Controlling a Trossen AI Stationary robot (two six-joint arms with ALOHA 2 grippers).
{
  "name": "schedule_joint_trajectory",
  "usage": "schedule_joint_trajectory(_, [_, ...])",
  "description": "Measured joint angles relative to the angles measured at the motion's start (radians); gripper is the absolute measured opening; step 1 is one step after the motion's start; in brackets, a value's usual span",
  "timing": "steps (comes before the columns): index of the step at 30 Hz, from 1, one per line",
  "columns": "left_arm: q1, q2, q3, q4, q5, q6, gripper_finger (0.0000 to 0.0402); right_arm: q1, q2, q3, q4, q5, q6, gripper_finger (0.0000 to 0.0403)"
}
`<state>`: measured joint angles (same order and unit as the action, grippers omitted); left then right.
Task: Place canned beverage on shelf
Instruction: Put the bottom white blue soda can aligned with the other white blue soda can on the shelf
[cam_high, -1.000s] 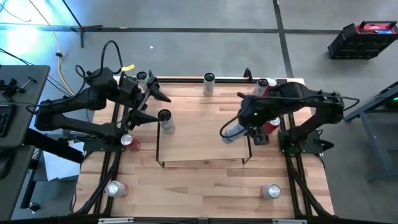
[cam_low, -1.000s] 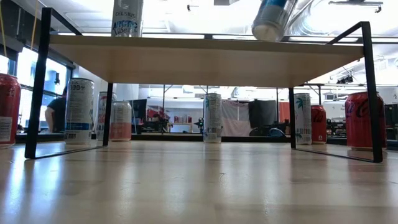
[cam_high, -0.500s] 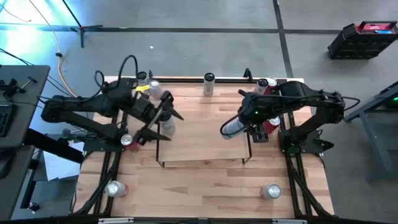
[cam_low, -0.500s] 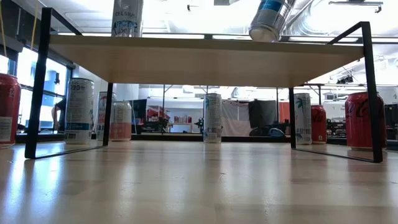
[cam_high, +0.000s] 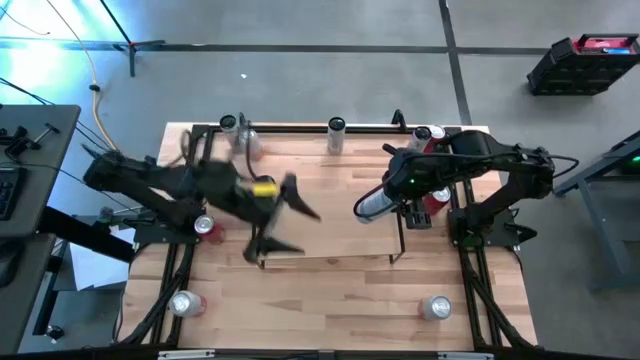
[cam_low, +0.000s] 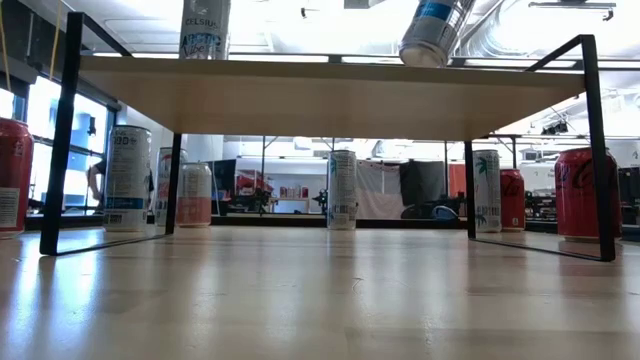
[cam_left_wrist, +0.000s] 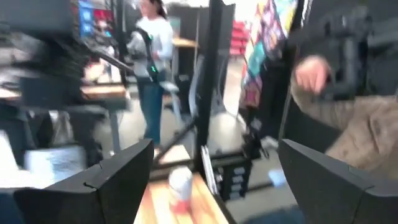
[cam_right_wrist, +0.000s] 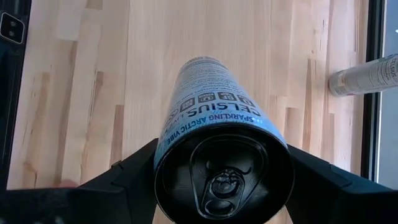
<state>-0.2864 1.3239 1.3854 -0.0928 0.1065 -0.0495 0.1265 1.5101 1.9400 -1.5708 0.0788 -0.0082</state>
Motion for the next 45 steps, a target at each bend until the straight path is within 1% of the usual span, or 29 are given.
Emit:
schedule_joint_trajectory(1, [-0.027,0.017,0.01,-0.017,-0.038,0.007,0.0337,0.002,0.0,0.0,0.0,0.0,0.001,0.0257])
schedule_joint_trajectory(3, [-0.078,0.041,0.037,-0.063,-0.151,0.015,0.0337,0.005,0.0,0.0,0.0,0.0,0.001,0.0257])
schedule_joint_trajectory(7, [-0.153,0.083,0.068,-0.15,-0.462,-0.019,0.0337,0.005,0.0,0.0,0.0,-0.001,0.009,0.0257])
schedule_joint_trajectory(9, [-0.184,0.111,0.068,-0.159,-0.566,-0.033,0.0337,0.005,0.0,0.0,0.0,0.0,0.022,0.0257])
schedule_joint_trajectory(14, [-0.244,0.199,0.069,-0.114,-0.692,-0.029,0.0337,0.018,0.0,0.0,0.0,0.002,0.053,0.0257])
schedule_joint_trajectory(18, [-0.246,0.289,0.068,-0.107,-0.797,-0.026,0.0337,0.065,0.0,0.0,0.0,-0.002,0.012,0.0257])
schedule_joint_trajectory(22, [-0.227,0.37,0.068,-0.076,-0.872,-0.034,0.0337,0.104,0.0,0.0,0.014,0.008,0.008,0.0257])
schedule_joint_trajectory(28, [-0.192,0.477,0.068,0.064,-0.879,-0.01,0.0337,0.131,0.001,0.0,0.025,0.03,0.038,0.0257])
schedule_joint_trajectory(31, [-0.178,0.514,0.067,0.138,-0.883,-0.046,0.0337,0.137,0.001,0.0,0.024,0.026,0.06,0.0257])
schedule_joint_trajectory(33, [-0.174,0.532,0.067,0.17,-0.908,-0.062,0.0337,0.137,0.001,0.0,0.024,0.025,0.074,0.0257])
schedule_joint_trajectory(38, [-0.158,0.56,0.067,0.172,-1.041,-0.104,0.0337,0.136,0.001,0.0,0.024,0.029,0.106,0.0257])
schedule_joint_trajectory(45, [-0.131,0.578,0.068,0.167,-1.036,-0.146,0.0337,0.136,0.001,0.0,0.024,0.027,0.106,0.0257])
